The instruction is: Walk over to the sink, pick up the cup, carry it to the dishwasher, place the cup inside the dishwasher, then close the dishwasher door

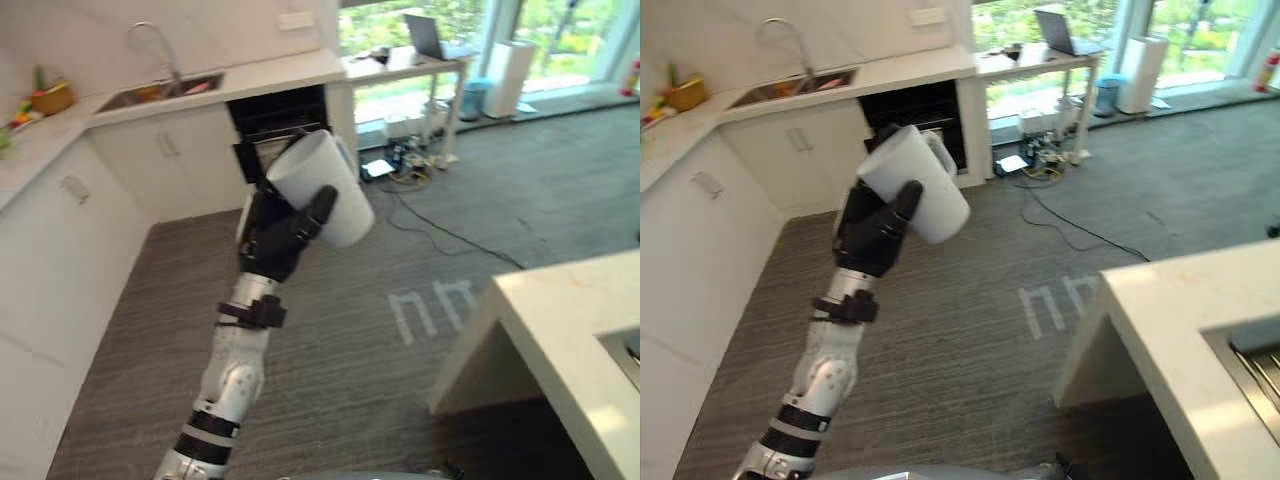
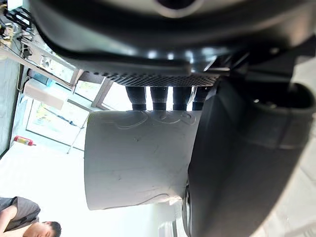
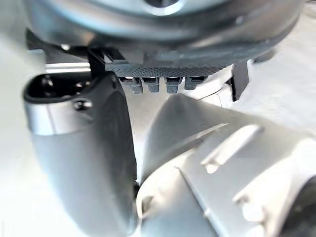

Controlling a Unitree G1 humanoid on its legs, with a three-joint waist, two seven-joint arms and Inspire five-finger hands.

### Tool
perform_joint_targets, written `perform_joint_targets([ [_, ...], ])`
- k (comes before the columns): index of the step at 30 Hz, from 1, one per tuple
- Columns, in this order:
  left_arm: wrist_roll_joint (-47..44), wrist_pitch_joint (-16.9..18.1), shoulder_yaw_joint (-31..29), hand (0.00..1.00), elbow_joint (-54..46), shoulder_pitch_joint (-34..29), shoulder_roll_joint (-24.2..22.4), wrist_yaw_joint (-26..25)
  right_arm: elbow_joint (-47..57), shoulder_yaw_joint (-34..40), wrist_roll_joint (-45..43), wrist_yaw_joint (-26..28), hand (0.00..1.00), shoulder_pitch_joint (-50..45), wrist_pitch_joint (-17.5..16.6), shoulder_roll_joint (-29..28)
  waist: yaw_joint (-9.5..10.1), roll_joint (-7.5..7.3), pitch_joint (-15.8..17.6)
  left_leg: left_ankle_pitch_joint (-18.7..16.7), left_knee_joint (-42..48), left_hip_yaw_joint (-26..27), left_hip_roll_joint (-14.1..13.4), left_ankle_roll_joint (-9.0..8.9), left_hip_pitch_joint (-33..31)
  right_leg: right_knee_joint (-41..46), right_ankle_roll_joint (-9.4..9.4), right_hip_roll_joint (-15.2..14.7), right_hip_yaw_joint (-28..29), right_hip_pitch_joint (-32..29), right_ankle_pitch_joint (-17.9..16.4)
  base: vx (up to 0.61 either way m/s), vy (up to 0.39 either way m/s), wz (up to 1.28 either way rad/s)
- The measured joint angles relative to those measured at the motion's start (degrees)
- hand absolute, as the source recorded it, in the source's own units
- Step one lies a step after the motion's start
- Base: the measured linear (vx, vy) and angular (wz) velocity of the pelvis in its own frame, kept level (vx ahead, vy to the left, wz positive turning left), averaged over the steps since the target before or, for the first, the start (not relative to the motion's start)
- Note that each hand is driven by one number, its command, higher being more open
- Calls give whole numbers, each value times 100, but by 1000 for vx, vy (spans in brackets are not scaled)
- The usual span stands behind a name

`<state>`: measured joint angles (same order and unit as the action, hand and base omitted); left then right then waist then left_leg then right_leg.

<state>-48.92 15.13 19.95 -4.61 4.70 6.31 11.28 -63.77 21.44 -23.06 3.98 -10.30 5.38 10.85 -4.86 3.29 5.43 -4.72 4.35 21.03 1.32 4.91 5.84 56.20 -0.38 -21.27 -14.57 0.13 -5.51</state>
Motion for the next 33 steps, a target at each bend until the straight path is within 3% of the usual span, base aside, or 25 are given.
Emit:
perform_joint_targets([
  [1, 89, -43, 312, 0, 256, -10, -32, 7, 26, -233, -237, -63, 100, 24, -42, 0, -91, 16, 36, 25, 11, -664, 54, 45, -93, -99, 108, 530, 431, -317, -444, 213, -21, 276],
  [2, 209, -140, 584, 0, 366, -21, 5, 12, 28, -460, -489, -143, 100, 76, -58, 2, -76, -14, 126, 83, -28, -1055, 129, 60, -98, -666, 321, 767, 647, -594, -720, 198, -34, 282],
  [4, 414, -207, 780, 0, 371, -50, 124, 8, 26, -650, -734, -241, 100, 174, -62, 15, 46, -39, 146, 94, -33, -1421, 267, 52, -170, -2056, 438, 890, 1097, -832, -782, 158, -57, 164],
  [5, 552, -249, 794, 0, 361, -62, 202, -2, 26, -741, -779, -296, 100, 230, -62, -2, 99, -113, 155, 73, 5, -1642, 387, 9, -199, -3047, 506, 946, 1441, -883, -479, 220, -152, 125],
  [6, 705, -288, 705, 0, 301, -63, 318, -43, 78, -935, -897, -323, 100, 348, -61, -99, 110, -283, 186, 10, 137, -1866, 533, -111, -203, -3621, 845, 930, 1709, -1014, 315, 305, -237, 114],
  [7, 831, -397, 641, 0, 295, -104, 303, -155, 116, -1102, -982, -315, 100, 383, -45, -125, 200, -145, 89, -76, 261, -1947, 392, -232, -210, -3638, 798, 1020, 1617, -920, 200, 283, -210, 65],
  [9, 982, -418, 546, 0, 198, -58, 355, -241, 120, -1322, -1039, -284, 100, 580, -7, -210, 259, -34, -30, -179, 383, -1739, 75, -362, -318, -4199, 679, 1257, 1470, -664, 329, 271, -125, 12],
  [13, 1070, -494, 79, 0, -16, 77, 684, -70, 99, -1337, -1201, -95, 100, 593, 22, -175, 232, -76, -138, -326, 212, -1326, -367, -519, -163, -4994, 520, 1695, 1455, -283, 592, 208, -93, -22],
  [16, 1063, -632, -352, 0, -2, 85, 988, -50, 93, -1266, -1540, 101, 100, 437, 23, -75, 80, -52, -157, -332, 40, -1178, -390, -529, 14, -5117, 522, 1748, 1618, -211, 596, 132, -15, -36],
  [22, 1055, -689, -739, 0, 23, 82, 1184, 36, -18, -909, -1612, 392, 100, -69, 20, -265, -24, -53, -159, -375, -128, -876, -359, -596, 252, -5323, 593, 1778, 1915, -109, 734, 10, 30, -26],
  [23, 1312, -603, -718, 0, 486, 75, 1281, -1, 47, -725, -1607, 740, 100, -376, -131, -490, -198, -201, -236, -316, -240, -482, -445, -646, 342, -5541, 478, 1925, 2153, -139, 983, -19, 9, -7],
  [29, 1311, -606, -682, 0, 486, 71, 1160, -24, 51, -686, -1609, 741, 100, -386, -129, -512, -157, -222, -223, -319, -248, -485, -430, -647, 375, -5466, 483, 1910, 2142, -137, 971, 0, 0, 0],
  [33, 1307, -864, -445, 0, 431, 68, 823, -299, 248, -646, -1615, 752, 100, -487, -101, -697, -46, -444, -77, -474, -74, -479, -422, -627, 546, -4778, 489, 1881, 1988, -170, 646, -54, -8, 4],
])
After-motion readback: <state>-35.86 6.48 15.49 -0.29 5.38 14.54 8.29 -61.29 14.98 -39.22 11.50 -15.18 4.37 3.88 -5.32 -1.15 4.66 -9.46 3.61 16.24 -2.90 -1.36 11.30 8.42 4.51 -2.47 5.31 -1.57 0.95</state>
